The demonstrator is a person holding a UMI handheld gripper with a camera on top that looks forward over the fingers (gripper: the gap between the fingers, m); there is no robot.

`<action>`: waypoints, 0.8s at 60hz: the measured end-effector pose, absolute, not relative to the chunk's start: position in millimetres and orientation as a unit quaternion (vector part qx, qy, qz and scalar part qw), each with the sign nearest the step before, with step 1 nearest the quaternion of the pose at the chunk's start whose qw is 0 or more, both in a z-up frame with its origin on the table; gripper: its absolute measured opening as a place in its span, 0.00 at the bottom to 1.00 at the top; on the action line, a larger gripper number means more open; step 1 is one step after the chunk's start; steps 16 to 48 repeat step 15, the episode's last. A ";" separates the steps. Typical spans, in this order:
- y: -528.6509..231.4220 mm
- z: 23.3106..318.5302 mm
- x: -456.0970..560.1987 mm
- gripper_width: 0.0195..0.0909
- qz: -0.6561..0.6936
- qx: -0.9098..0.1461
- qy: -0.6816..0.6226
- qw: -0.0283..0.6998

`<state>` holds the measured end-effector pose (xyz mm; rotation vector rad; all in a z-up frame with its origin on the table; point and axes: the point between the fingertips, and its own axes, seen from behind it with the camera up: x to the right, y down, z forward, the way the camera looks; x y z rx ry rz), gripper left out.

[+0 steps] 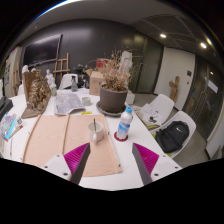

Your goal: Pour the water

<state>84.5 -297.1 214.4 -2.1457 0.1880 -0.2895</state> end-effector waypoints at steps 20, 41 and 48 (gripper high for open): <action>-319.1 206.1 73.5 0.93 -0.114 -0.883 0.071 0.449; -319.1 206.1 73.5 0.93 -0.114 -0.883 0.071 0.449; -319.1 206.1 73.5 0.93 -0.114 -0.883 0.071 0.449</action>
